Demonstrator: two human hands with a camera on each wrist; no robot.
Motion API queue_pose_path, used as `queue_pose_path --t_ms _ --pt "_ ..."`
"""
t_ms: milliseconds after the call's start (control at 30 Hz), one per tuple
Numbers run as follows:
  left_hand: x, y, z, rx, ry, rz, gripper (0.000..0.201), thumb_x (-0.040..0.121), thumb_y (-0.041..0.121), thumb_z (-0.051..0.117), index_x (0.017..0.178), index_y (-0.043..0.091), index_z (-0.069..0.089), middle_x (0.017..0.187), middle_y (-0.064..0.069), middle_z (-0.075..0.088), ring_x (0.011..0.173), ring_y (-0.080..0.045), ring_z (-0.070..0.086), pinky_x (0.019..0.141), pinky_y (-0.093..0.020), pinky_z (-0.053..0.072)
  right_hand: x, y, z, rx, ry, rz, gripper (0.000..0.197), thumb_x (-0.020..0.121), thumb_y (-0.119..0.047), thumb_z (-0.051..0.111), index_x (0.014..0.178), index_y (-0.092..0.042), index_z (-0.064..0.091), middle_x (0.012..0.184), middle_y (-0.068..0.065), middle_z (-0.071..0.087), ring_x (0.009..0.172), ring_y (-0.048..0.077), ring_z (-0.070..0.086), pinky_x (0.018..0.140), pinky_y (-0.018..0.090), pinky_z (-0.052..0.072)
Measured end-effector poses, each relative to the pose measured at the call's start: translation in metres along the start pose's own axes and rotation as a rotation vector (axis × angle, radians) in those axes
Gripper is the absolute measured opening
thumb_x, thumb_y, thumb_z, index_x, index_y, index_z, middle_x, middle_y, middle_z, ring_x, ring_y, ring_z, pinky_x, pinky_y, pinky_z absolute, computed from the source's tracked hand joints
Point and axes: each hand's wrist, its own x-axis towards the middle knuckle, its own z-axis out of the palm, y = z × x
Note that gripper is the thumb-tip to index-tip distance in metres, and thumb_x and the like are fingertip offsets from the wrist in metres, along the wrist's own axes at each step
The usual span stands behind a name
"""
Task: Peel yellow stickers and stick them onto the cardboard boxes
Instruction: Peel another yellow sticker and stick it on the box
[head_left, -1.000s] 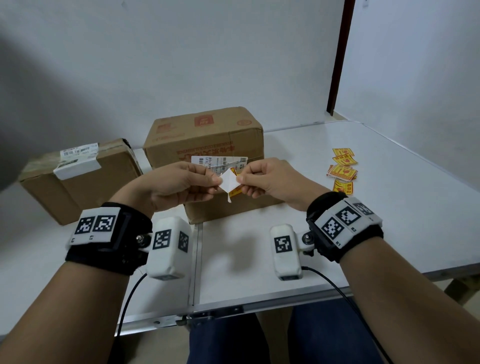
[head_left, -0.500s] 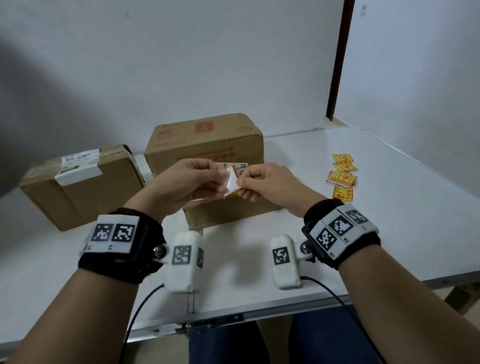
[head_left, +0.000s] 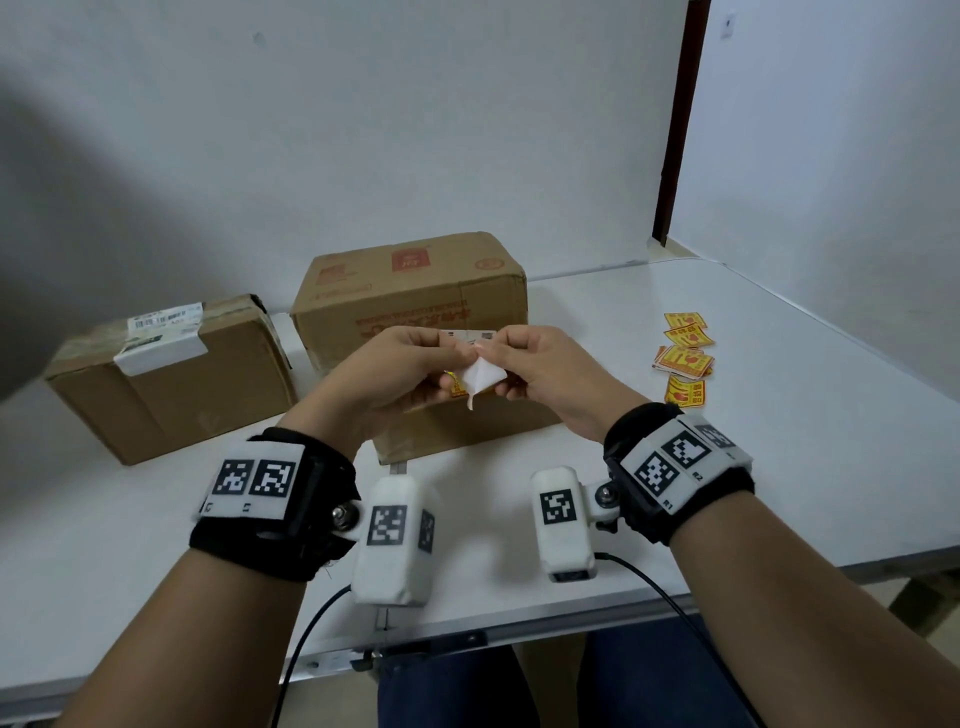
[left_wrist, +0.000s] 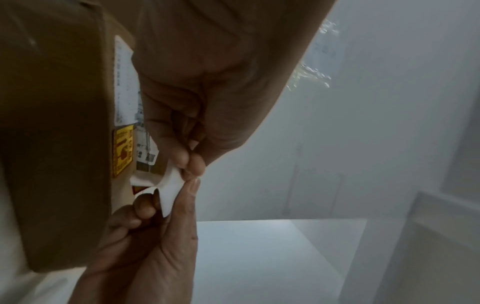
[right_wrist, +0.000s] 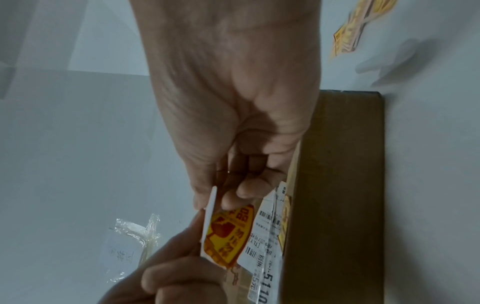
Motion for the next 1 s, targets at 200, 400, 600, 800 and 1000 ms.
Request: queue_pose_path --t_ms 200,400,600,800,1000 --pt "-0.001 -0.004 0.002 -0.144 0.067 -0.012 0.011 0.090 0.003 0.060 0.082 0.003 0.068 0.065 -0.008 0.061 0.052 -0.007 0.057 0.052 -0.016 0.052 0.001 0.003 0.006 -0.022 0.087 -0.046 0.019 0.093 -0.024 0.062 0.077 -0.015 0.067 0.072 -0.002 0.065 0.052 0.001 0.053 0.053 0.013 0.046" --pt "-0.001 -0.005 0.004 -0.229 0.173 0.013 0.006 0.088 0.001 0.062 0.087 0.000 0.068 0.064 -0.008 0.063 0.054 -0.010 0.058 0.055 -0.017 0.054 0.004 0.004 0.009 -0.019 0.192 -0.071 0.022 0.093 -0.026 0.062 0.083 -0.007 0.068 0.068 0.000 0.061 0.050 0.001 0.054 0.056 0.014 0.048" --pt "0.000 -0.011 0.008 -0.355 0.288 0.057 0.006 0.089 0.001 0.061 0.092 -0.002 0.065 0.061 -0.008 0.067 0.054 -0.009 0.063 0.057 -0.018 0.056 0.006 0.009 0.012 0.002 0.304 -0.085 0.026 0.094 -0.026 0.060 0.087 -0.002 0.068 0.063 0.002 0.059 0.051 0.003 0.054 0.056 0.013 0.048" --pt "0.001 -0.015 0.007 -0.453 0.342 0.098 0.006 0.089 0.003 0.062 0.091 -0.001 0.066 0.061 -0.005 0.068 0.057 -0.009 0.065 0.061 -0.018 0.056 0.008 0.008 0.014 0.022 0.386 -0.083 0.021 0.095 -0.024 0.058 0.084 -0.009 0.067 0.063 0.000 0.060 0.052 0.004 0.053 0.050 0.011 0.045" --pt "0.001 -0.016 0.000 -0.553 0.387 0.095 0.005 0.090 0.001 0.062 0.091 -0.002 0.065 0.065 -0.005 0.066 0.059 -0.009 0.065 0.059 -0.017 0.054 0.012 0.009 0.014 -0.002 0.424 -0.066 0.023 0.096 -0.026 0.057 0.084 -0.009 0.067 0.065 0.001 0.060 0.054 0.005 0.054 0.054 0.014 0.045"
